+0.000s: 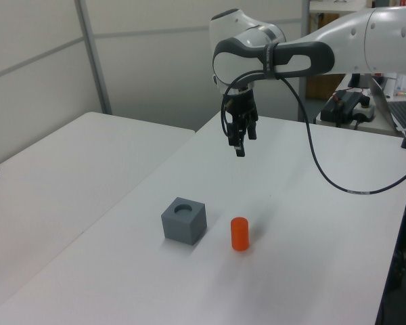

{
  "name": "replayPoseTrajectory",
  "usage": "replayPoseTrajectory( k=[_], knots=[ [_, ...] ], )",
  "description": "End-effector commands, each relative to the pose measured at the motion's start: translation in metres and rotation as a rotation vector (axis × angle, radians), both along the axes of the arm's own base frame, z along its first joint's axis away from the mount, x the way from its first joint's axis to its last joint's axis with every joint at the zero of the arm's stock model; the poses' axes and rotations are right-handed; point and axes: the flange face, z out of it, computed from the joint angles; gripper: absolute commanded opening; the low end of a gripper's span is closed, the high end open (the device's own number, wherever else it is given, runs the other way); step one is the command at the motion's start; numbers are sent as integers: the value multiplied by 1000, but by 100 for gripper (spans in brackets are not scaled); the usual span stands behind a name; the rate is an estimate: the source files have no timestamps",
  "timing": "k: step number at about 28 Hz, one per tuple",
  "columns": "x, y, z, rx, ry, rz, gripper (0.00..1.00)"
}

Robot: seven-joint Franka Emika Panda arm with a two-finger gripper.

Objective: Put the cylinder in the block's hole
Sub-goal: 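Lower the open gripper down onto the orange cylinder, then close the gripper around the orange cylinder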

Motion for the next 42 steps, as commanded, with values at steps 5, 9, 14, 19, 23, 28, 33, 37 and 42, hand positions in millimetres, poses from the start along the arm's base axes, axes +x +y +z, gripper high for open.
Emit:
replayPoseTrajectory(
  k=[5,9,14,19,23,28,33,37,42],
  knots=[
    [-46,35,-15,23,-33,78,100],
    [-47,73,-47,24,-51,144,100],
    [-48,105,-79,28,-60,204,100],
    [-45,134,-116,26,-30,251,100],
    [-41,142,-136,24,3,266,100],
    [-39,147,-156,-42,43,308,78],
    [-39,145,-157,-46,44,306,27],
    [-34,146,-148,-42,27,300,0],
    [-23,144,-124,-23,-14,276,0]
  ],
)
